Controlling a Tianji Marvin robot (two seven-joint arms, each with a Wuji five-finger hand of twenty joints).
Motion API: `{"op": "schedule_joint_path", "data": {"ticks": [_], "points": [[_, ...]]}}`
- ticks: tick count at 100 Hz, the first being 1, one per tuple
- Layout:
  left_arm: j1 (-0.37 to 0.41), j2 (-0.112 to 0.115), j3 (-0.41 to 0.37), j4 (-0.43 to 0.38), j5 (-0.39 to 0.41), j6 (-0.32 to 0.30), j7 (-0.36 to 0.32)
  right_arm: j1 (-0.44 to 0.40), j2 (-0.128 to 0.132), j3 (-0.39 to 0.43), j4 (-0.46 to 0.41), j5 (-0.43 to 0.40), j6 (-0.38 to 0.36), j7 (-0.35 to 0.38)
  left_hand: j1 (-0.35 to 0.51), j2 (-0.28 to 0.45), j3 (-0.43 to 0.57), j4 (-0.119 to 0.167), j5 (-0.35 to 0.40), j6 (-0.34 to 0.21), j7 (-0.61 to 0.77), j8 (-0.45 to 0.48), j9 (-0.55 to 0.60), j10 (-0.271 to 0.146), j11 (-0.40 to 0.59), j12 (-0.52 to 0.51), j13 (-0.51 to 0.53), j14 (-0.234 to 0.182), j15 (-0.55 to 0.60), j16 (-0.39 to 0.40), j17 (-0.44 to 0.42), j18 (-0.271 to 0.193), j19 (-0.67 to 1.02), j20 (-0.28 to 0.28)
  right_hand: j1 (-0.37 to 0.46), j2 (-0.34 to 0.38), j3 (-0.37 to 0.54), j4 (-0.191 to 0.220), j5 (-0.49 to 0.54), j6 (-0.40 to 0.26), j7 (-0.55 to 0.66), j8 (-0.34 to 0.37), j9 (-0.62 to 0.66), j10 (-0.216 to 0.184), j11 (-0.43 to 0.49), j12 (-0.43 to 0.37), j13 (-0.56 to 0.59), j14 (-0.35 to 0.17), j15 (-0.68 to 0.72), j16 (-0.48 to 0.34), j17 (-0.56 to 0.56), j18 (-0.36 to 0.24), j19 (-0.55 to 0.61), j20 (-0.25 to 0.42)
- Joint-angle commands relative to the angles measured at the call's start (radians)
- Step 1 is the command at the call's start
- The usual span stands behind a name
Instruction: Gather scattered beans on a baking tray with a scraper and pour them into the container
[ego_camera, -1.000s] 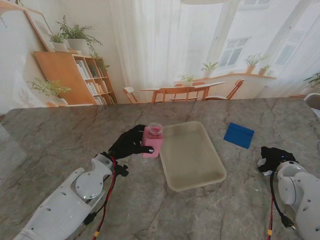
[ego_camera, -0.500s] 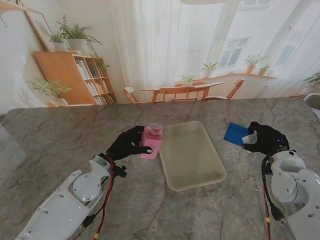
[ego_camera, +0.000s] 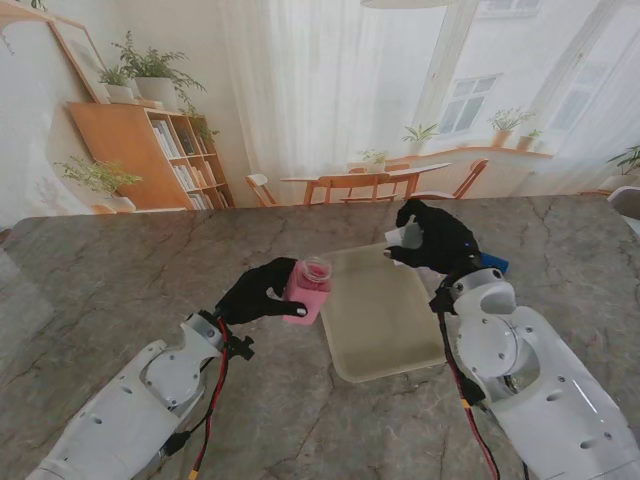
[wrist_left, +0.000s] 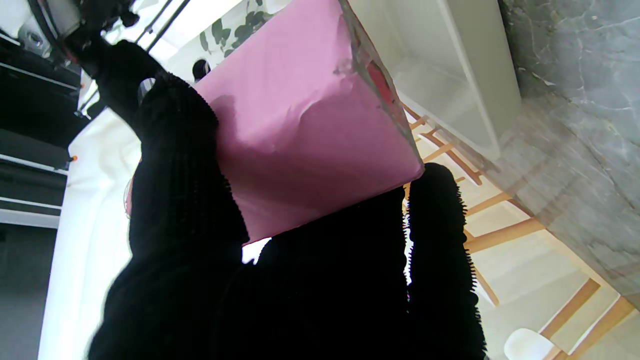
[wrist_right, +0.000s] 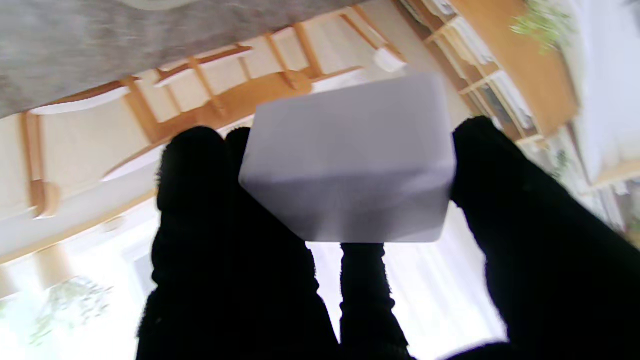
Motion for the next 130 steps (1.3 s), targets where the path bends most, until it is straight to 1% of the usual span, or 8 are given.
{"op": "schedule_joint_path", "data": {"ticks": [1,16,33,69,91,105,118,130], "points": [[-0.004,-0.004,0.006,0.008,-0.002,-0.008,0.003,0.014,-0.024,-0.025,-0.018,0.003,-0.015,0.002,0.267,0.138,0.218,0.055,0.093,-0.260,0.161,0.037,0.138,-0.224,0.168,0.110,0.038,-0.077,0.035,0.016,0.007,-0.027,-0.011,-0.007,0.360,0.070,0.167,0.039,0.033,-0.030,0.090,-0.005,0.062,-0.177,0.067,0.014,0.087,-0.148,0.056,0.015,0.034,-0.157,-0.005,-0.001],[-0.006,-0.005,0.008,0.006,0.002,-0.010,0.007,0.046,-0.034,-0.083,-0.009,0.046,-0.044,-0.016,0.266,0.138,0.217,0.055,0.091,-0.261,0.167,0.032,0.138,-0.225,0.169,0.109,0.039,-0.078,0.034,0.016,0.009,-0.029,-0.012,-0.009,0.358,0.070,0.169,0.037,0.032,-0.039,0.096,-0.005,0.063,-0.183,0.066,0.016,0.089,-0.151,0.052,0.018,0.035,-0.160,-0.008,0.003],[-0.009,-0.006,0.009,0.006,0.006,-0.011,0.013,0.073,-0.035,-0.130,0.019,0.053,-0.131,-0.028,0.267,0.138,0.217,0.056,0.089,-0.262,0.173,0.027,0.138,-0.225,0.170,0.109,0.040,-0.078,0.033,0.016,0.009,-0.030,-0.012,-0.010,0.355,0.068,0.172,0.036,0.033,-0.048,0.100,-0.007,0.067,-0.188,0.066,0.017,0.092,-0.155,0.049,0.021,0.037,-0.165,-0.010,0.006],[-0.005,-0.005,0.004,0.002,0.015,-0.012,0.016,0.113,-0.030,-0.172,0.070,0.045,-0.268,-0.021,0.267,0.136,0.216,0.056,0.088,-0.263,0.182,0.018,0.140,-0.227,0.172,0.107,0.042,-0.081,0.033,0.017,0.011,-0.033,-0.010,-0.011,0.342,0.059,0.184,0.029,0.042,-0.066,0.107,-0.015,0.079,-0.199,0.061,0.016,0.105,-0.165,0.040,0.026,0.048,-0.174,-0.010,0.015],[-0.006,-0.006,0.006,0.002,0.019,-0.021,0.021,0.141,-0.023,-0.183,0.090,0.056,-0.340,0.016,0.266,0.136,0.214,0.056,0.089,-0.265,0.185,0.014,0.141,-0.230,0.172,0.106,0.043,-0.082,0.032,0.017,0.012,-0.034,-0.011,-0.012,0.336,0.052,0.194,0.024,0.049,-0.076,0.107,-0.019,0.085,-0.207,0.056,0.016,0.110,-0.167,0.033,0.033,0.049,-0.176,-0.011,0.022],[-0.007,-0.006,0.007,0.003,0.016,-0.024,0.021,0.160,-0.012,-0.183,0.103,0.063,-0.400,0.065,0.265,0.135,0.213,0.056,0.090,-0.266,0.188,0.013,0.141,-0.231,0.172,0.105,0.044,-0.084,0.030,0.017,0.012,-0.036,-0.012,-0.013,0.330,0.048,0.200,0.019,0.061,-0.092,0.105,-0.028,0.098,-0.219,0.046,0.015,0.115,-0.174,0.026,0.040,0.049,-0.180,-0.012,0.028],[-0.006,-0.007,0.006,0.002,0.017,-0.025,0.025,0.188,-0.003,-0.189,0.118,0.054,-0.448,0.103,0.264,0.136,0.213,0.056,0.089,-0.267,0.188,0.012,0.143,-0.232,0.172,0.105,0.044,-0.085,0.029,0.016,0.012,-0.038,-0.013,-0.014,0.325,0.044,0.203,0.016,0.073,-0.115,0.096,-0.035,0.119,-0.234,0.030,0.014,0.119,-0.181,0.016,0.049,0.049,-0.181,-0.013,0.034],[-0.006,-0.009,0.007,0.003,0.017,-0.027,0.028,0.215,0.001,-0.204,0.135,0.056,-0.475,0.122,0.266,0.136,0.213,0.056,0.089,-0.267,0.189,0.011,0.141,-0.230,0.172,0.105,0.044,-0.084,0.028,0.016,0.012,-0.038,-0.014,-0.015,0.323,0.040,0.207,0.011,0.100,-0.160,0.078,-0.049,0.149,-0.257,-0.003,0.017,0.121,-0.186,0.002,0.062,0.045,-0.182,-0.020,0.042]]}}
